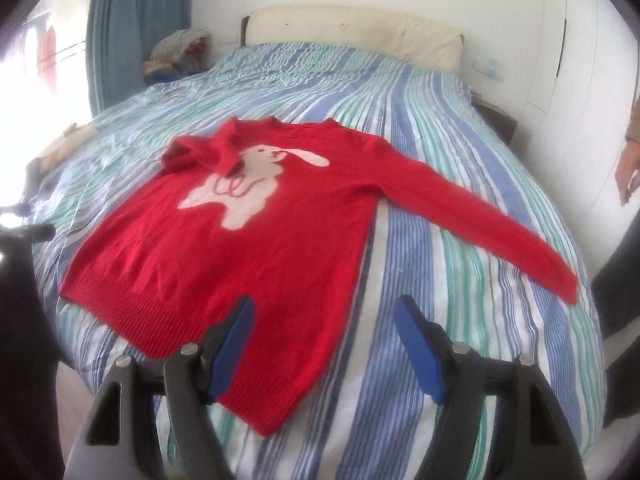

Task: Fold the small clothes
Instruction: 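Move the left tool toward the folded-in sleeve by the collar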

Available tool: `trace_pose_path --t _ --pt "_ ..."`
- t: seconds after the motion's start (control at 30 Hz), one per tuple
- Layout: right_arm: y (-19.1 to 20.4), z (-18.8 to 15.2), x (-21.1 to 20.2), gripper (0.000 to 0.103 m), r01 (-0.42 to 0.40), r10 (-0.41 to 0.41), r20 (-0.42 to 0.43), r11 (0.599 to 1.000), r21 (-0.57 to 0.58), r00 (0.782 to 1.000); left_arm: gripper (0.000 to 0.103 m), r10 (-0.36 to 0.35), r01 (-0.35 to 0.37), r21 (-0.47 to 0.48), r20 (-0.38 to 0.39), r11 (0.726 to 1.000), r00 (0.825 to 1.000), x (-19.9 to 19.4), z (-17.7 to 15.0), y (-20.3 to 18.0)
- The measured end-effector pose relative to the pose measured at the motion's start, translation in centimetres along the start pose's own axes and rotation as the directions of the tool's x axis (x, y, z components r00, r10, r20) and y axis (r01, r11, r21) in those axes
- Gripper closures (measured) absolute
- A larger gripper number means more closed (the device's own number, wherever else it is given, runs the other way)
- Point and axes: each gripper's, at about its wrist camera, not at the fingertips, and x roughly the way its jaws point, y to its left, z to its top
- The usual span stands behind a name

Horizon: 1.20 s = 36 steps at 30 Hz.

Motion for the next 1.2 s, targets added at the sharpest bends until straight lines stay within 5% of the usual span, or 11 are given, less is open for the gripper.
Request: trace_pose_path --t 1.2 --pt "3.1 -1.6 0.0 0.032 -0.082 0.083 -0.002 0.994 -0.067 0.997 0.002 0.025 -0.028 0.074 0.038 0.997 0.999 -0.9 0.7 -1.9"
